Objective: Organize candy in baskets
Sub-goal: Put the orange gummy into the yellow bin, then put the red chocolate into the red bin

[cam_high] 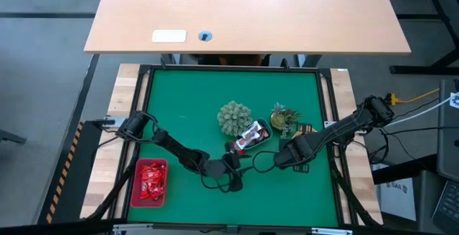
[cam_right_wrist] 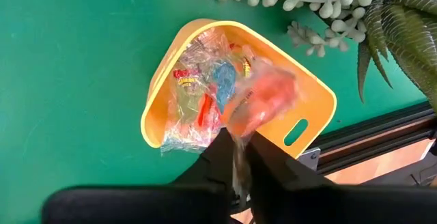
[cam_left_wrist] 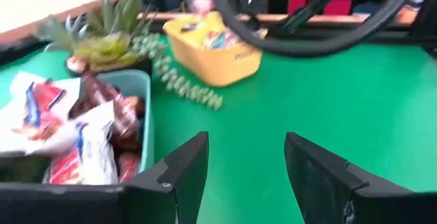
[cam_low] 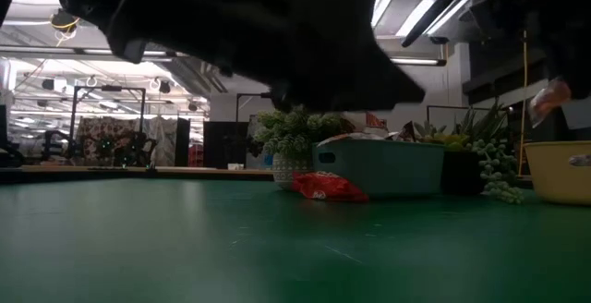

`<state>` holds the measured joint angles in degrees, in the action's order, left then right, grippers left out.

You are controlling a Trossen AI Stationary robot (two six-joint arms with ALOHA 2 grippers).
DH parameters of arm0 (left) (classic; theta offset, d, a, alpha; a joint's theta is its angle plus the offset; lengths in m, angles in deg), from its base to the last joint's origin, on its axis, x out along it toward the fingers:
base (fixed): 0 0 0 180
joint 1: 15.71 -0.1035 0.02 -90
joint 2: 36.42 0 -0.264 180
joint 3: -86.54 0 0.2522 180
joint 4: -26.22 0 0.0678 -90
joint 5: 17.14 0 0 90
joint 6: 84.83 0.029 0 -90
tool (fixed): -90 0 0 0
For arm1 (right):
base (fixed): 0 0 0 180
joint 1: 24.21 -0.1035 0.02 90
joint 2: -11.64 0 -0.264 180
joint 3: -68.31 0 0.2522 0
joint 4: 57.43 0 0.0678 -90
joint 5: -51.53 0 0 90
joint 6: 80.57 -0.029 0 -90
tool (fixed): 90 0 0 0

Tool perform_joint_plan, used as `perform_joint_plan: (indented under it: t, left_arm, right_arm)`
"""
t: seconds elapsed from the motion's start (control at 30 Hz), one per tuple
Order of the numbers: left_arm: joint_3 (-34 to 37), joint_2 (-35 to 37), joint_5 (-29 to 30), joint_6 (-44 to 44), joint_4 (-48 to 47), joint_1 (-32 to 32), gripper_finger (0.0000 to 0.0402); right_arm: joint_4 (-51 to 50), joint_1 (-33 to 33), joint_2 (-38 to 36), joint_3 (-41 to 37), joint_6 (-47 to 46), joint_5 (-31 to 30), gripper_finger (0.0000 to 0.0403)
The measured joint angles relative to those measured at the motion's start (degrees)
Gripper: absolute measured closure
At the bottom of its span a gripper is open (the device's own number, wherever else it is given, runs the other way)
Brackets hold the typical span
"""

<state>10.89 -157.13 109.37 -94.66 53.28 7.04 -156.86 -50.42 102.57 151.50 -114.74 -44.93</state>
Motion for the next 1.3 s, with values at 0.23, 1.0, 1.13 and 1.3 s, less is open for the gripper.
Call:
perform_joint_plan:
  t: [0.23,1.0,1.13,1.3]
  left_arm:
    - [0.0,0.0,0.6,-7.7,-6.2,0.3,0.0217]
    - [0.0,7.5,1.7,7.7,-34.6,-1.4,0.0217]
    - [0.0,7.4,1.2,9.0,-36.6,-3.1,0.0217]
    - [0.0,7.4,-4.3,9.0,-36.9,-6.0,0.0217]
  right_arm:
    - [0.0,0.0,0.0,0.0,0.0,0.0,0.0289]
    - [0.3,0.0,0.0,0.0,0.0,-0.1,0.0224]
    - [0.6,0.0,0.0,0.0,0.0,-0.1,0.0224]
    - [0.7,0.0,0.0,0.0,0.0,-0.1,0.0224]
